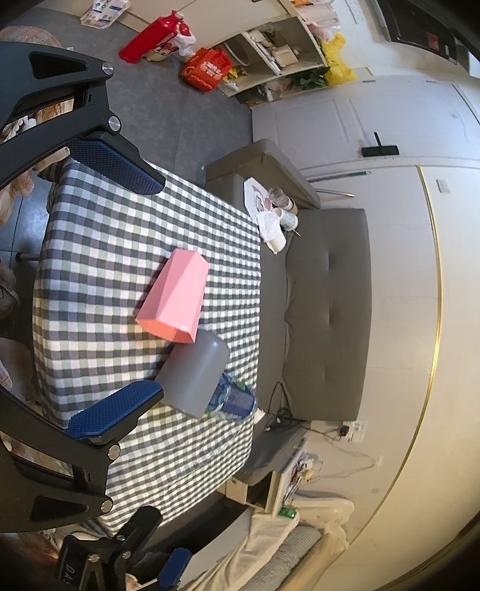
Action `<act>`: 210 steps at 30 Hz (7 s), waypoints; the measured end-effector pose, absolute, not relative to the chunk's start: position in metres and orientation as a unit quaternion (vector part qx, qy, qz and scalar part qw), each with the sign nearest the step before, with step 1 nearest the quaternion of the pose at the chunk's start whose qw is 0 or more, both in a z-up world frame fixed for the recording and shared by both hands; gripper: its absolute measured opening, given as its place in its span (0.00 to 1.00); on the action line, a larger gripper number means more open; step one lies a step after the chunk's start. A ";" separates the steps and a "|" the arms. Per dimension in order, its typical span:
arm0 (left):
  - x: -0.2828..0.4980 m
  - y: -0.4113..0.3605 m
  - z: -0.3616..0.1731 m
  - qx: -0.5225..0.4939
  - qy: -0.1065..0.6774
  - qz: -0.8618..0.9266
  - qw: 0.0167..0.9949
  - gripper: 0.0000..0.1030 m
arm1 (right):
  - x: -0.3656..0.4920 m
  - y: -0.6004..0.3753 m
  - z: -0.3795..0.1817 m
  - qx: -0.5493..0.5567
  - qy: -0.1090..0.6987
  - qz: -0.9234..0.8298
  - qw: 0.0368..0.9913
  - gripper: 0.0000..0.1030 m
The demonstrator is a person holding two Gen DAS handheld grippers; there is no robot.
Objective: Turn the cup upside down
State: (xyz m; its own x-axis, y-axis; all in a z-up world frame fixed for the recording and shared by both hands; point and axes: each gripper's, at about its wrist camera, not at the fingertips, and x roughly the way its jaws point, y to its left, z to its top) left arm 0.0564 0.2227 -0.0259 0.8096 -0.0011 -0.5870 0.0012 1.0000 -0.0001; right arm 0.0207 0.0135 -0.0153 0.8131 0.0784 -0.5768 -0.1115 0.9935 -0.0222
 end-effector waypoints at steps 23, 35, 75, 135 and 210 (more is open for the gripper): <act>0.112 0.250 -0.059 -0.015 0.360 0.036 0.932 1.00 | 0.177 0.061 -0.080 -0.086 0.422 0.224 0.874 1.00; 0.129 0.250 -0.066 -0.010 0.371 0.032 0.928 1.00 | 0.192 0.073 -0.103 -0.090 0.455 0.225 0.857 0.76; 0.103 0.254 -0.056 0.000 0.381 0.029 0.924 1.00 | 0.111 0.075 -0.065 -0.066 0.505 0.053 0.859 0.85; 0.185 0.082 -0.062 0.013 0.510 -0.047 0.859 0.75 | 0.108 -0.079 -0.051 0.027 0.433 0.007 0.901 0.85; 0.055 0.145 0.013 0.006 0.292 -0.104 0.951 0.78 | -0.003 -0.043 0.021 0.008 0.277 0.009 0.961 0.85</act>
